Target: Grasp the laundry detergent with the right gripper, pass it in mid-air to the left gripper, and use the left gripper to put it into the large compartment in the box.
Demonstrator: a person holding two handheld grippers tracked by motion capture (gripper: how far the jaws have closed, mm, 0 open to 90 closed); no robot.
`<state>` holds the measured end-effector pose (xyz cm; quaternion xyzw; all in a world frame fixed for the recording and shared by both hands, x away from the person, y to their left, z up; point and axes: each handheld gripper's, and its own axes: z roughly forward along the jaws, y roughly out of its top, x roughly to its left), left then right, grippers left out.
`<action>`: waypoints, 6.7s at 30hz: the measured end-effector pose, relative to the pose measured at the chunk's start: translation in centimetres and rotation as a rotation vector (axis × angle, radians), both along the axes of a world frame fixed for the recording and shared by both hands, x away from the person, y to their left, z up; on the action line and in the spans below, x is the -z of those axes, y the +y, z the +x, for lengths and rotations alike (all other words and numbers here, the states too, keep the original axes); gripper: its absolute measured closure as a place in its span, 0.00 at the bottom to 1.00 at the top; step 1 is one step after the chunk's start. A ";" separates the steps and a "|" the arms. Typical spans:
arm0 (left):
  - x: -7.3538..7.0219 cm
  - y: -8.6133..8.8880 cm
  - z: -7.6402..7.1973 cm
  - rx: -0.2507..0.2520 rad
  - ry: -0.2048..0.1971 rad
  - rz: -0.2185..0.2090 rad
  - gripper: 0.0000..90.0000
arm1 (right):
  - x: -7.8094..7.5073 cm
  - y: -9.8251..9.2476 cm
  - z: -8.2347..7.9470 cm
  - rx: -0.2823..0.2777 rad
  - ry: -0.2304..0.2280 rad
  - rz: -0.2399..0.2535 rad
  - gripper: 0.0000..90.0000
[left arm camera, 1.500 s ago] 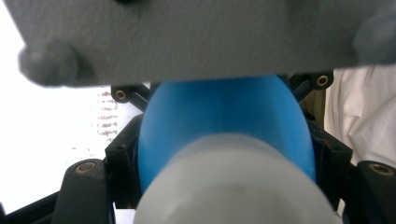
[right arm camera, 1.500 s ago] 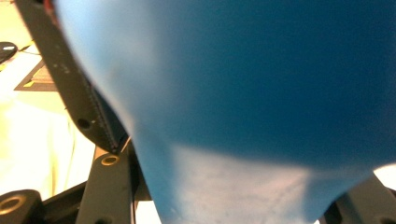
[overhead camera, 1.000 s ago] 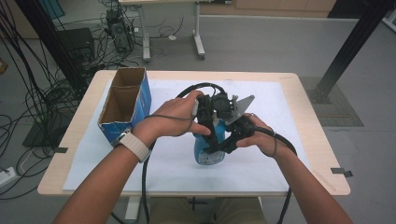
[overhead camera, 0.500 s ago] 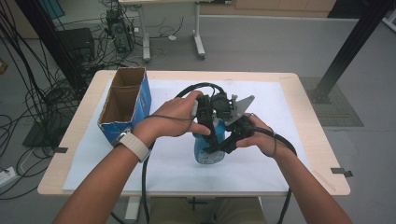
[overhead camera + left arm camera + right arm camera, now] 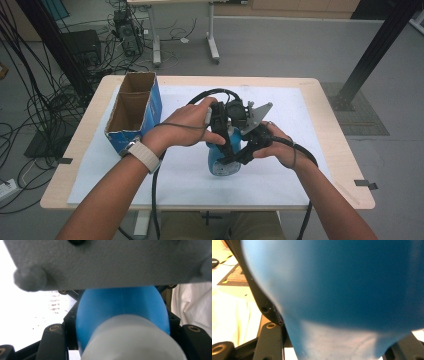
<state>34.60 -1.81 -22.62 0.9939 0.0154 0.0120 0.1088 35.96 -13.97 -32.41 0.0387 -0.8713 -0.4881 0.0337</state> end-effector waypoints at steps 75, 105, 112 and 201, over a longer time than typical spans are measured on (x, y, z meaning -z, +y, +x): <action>0.3 0.7 -0.1 -0.017 0.014 -0.006 0.42 | 0.3 0.5 -0.1 -0.014 -0.005 -0.002 0.48; 0.2 0.7 -0.1 -0.017 0.013 -0.005 0.42 | 0.4 0.6 -0.1 -0.013 -0.006 0.014 0.48; 0.2 0.7 -0.1 -0.018 0.014 -0.007 0.42 | 0.4 0.6 -0.1 -0.015 -0.006 0.016 0.48; -4.8 4.6 2.4 -0.516 -0.105 -0.019 0.42 | -3.0 -14.5 0.9 0.341 -0.055 -0.204 0.08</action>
